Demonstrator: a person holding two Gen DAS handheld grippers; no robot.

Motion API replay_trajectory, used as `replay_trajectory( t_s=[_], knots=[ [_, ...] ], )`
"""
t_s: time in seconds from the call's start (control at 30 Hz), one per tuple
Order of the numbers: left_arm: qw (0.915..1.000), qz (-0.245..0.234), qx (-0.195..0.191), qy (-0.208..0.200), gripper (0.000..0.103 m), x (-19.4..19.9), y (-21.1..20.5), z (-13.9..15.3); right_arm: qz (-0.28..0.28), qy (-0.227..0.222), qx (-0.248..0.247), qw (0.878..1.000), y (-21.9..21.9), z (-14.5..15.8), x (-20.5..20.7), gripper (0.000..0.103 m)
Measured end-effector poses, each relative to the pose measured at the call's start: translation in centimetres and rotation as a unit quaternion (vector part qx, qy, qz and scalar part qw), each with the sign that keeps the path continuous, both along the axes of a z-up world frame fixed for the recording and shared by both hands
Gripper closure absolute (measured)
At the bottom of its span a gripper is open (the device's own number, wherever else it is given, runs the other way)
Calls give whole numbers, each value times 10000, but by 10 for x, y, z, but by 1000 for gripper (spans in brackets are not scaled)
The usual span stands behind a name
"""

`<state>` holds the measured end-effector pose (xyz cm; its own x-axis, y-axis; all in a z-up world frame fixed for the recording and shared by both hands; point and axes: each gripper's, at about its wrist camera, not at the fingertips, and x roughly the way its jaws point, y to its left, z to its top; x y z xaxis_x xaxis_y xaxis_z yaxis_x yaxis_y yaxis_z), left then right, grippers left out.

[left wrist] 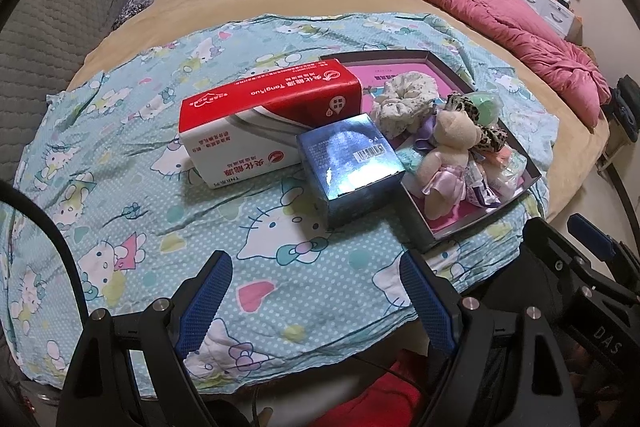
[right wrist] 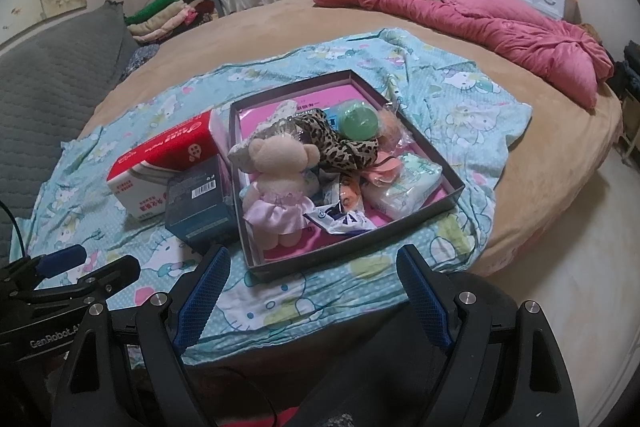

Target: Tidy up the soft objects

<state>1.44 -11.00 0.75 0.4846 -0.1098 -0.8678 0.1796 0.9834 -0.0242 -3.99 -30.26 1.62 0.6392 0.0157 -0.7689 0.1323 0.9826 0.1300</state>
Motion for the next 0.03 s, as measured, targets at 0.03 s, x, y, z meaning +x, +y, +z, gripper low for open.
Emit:
replay_trajectory(
  t_s=[0.03],
  knots=[
    [10000,8,-11,16,18,0,1,-2,28,19,-5,10000,1,-1,1,17]
  ],
)
